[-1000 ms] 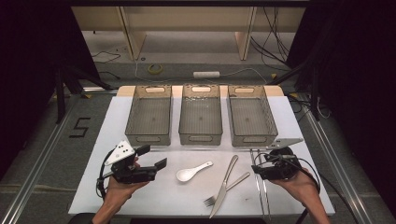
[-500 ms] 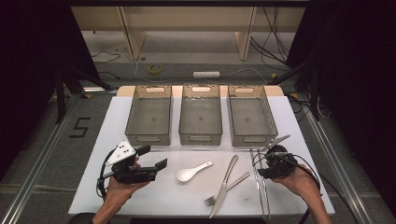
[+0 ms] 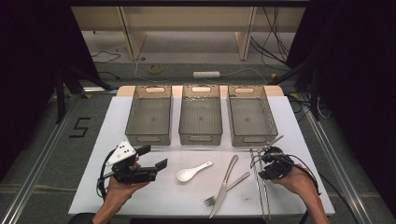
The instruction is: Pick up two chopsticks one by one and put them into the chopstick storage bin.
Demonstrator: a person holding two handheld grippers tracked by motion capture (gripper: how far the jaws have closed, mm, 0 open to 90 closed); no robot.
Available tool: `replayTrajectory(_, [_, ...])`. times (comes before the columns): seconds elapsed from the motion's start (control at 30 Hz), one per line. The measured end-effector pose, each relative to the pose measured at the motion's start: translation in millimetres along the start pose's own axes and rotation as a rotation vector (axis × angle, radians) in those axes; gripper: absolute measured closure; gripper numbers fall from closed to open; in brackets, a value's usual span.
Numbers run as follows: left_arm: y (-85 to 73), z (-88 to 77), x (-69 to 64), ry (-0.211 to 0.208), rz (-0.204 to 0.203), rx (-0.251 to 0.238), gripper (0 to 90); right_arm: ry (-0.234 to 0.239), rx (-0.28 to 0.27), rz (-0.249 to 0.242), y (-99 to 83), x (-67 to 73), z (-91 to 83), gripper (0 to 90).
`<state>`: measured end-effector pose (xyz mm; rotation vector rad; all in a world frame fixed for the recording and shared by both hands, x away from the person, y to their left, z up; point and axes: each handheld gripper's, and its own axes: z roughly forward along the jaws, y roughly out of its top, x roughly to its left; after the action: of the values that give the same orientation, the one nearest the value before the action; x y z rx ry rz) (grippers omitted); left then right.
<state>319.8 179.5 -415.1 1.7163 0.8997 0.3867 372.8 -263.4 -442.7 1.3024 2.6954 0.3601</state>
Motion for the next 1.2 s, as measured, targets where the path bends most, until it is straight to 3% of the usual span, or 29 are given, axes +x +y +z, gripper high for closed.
replayTrajectory(0.37, [-0.1,0.1,-0.2,0.000,0.004,0.003,15.6,0.024,0.030,0.003,-0.8,-0.5,7.4,71.1])
replayTrajectory(0.73, [-0.1,0.0,-0.1,0.001,0.005,0.004,15.6,0.007,0.053,0.000,1.2,1.4,9.3,71.0])
replayTrajectory(0.87, [-0.1,0.0,-0.2,0.001,0.007,0.005,15.6,-0.009,0.071,0.006,2.1,1.9,11.2,67.1])
replayTrajectory(1.2, [-0.2,0.0,-0.2,0.002,0.007,0.005,15.6,-0.013,0.079,-0.013,3.3,2.9,11.8,72.0])
